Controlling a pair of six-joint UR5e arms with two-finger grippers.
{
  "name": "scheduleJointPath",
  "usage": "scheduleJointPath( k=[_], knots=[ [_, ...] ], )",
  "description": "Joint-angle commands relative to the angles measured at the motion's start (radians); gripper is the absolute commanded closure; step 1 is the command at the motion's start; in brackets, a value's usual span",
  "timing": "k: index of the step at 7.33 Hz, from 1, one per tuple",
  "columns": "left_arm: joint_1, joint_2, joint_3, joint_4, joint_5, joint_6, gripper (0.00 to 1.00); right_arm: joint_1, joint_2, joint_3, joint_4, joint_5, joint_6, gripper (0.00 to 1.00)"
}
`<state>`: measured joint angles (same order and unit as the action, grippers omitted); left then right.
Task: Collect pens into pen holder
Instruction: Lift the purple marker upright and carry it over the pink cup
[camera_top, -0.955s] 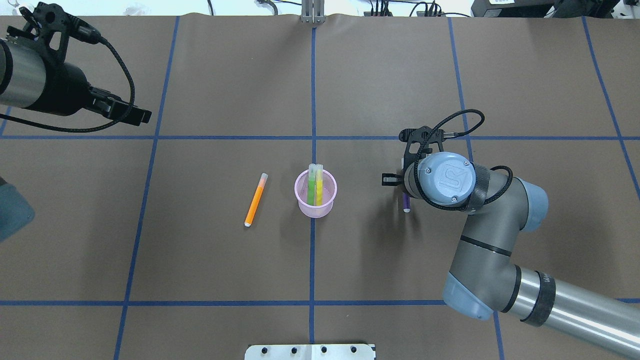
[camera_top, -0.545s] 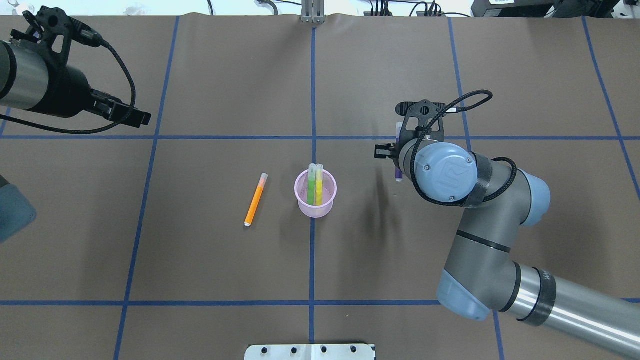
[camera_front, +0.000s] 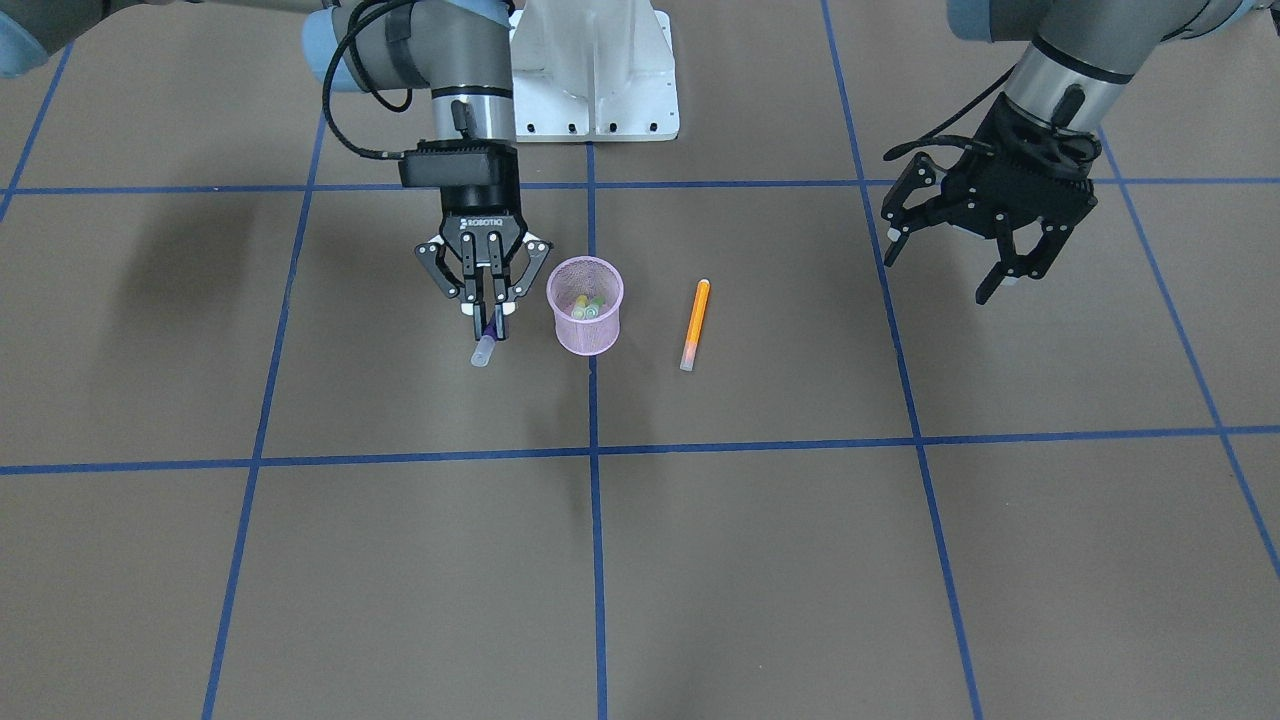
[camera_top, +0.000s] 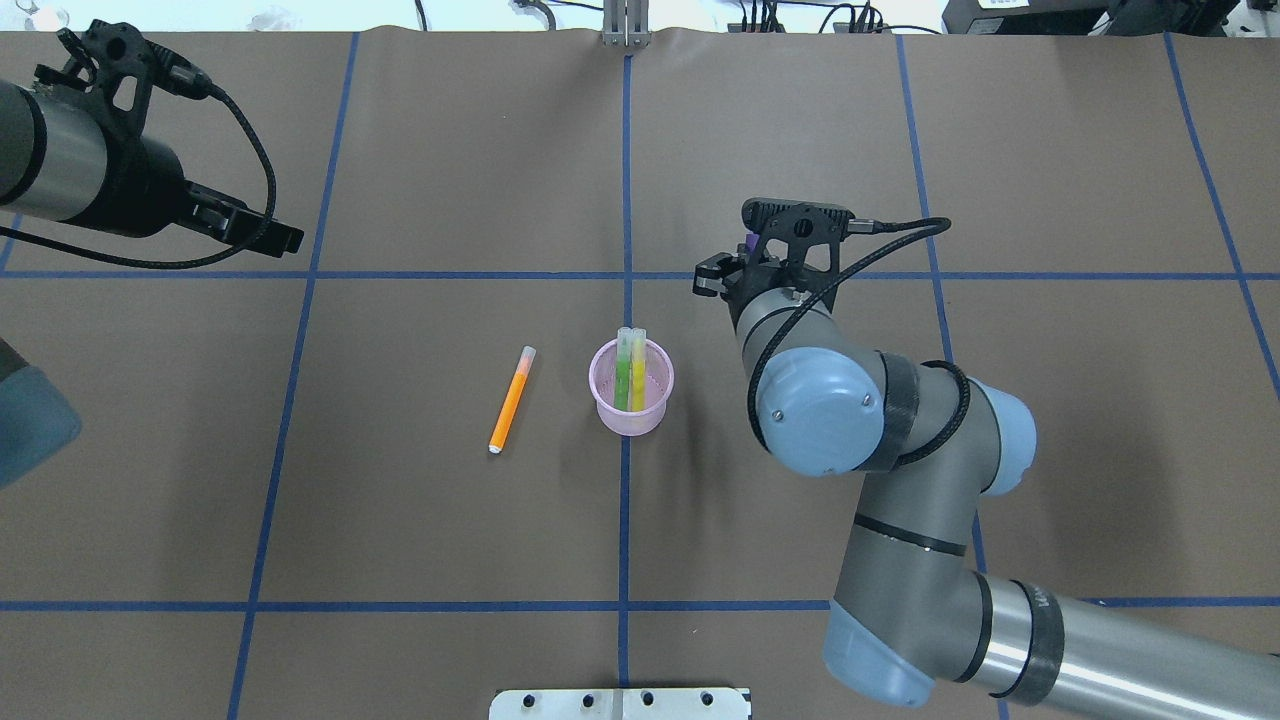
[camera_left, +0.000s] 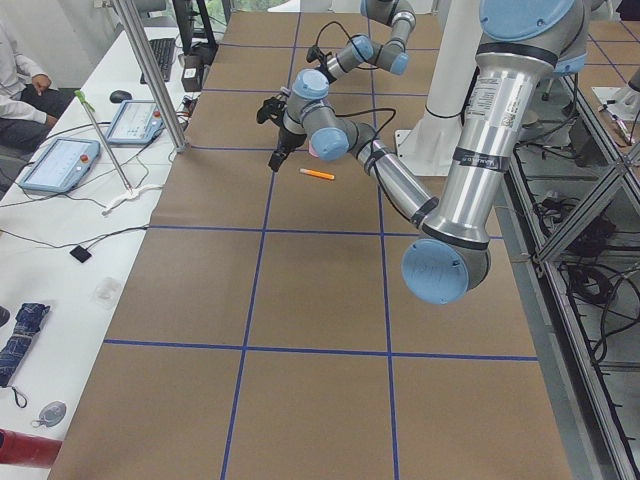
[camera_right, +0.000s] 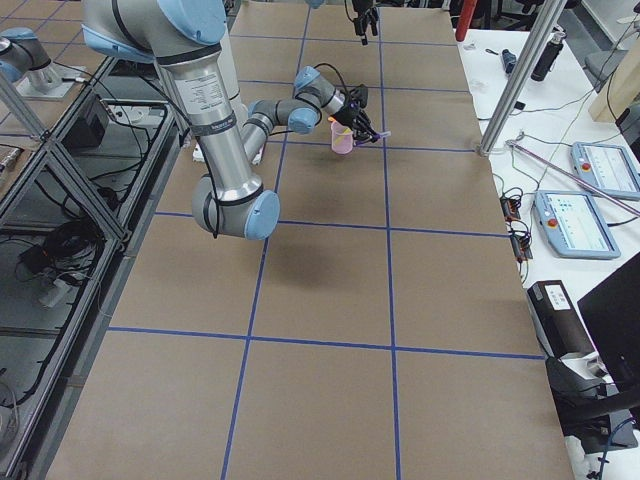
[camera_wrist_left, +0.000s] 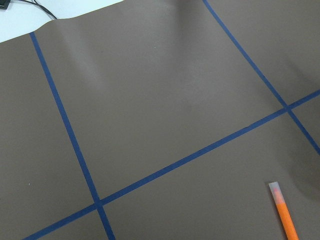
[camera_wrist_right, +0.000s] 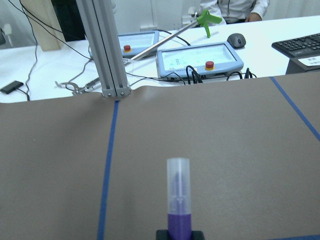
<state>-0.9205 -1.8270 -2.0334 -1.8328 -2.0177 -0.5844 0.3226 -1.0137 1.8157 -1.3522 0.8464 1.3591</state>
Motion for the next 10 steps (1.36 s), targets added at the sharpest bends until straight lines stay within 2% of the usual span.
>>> scheduleJointPath(
  k=[1,5,6,8,10],
  knots=[
    [0.0,-0.005,0.012,-0.002,-0.006,-0.002,0.0,-0.092,0.03,-0.021,0.001,-0.15,0.005,1.0],
    [0.0,-0.005,0.015,-0.002,-0.007,-0.002,0.0,-0.135,0.049,-0.088,-0.001,-0.19,0.005,1.0],
    [0.0,-0.003,0.016,-0.002,-0.007,-0.002,0.0,-0.139,0.064,-0.101,-0.001,-0.196,0.015,0.89],
    [0.0,-0.005,0.015,-0.002,-0.007,0.0,0.0,-0.139,0.079,-0.119,-0.001,-0.196,0.044,0.04],
    [0.0,-0.005,0.015,-0.002,-0.007,0.0,0.0,-0.135,0.081,-0.104,0.001,-0.185,0.043,0.01]
  ],
)
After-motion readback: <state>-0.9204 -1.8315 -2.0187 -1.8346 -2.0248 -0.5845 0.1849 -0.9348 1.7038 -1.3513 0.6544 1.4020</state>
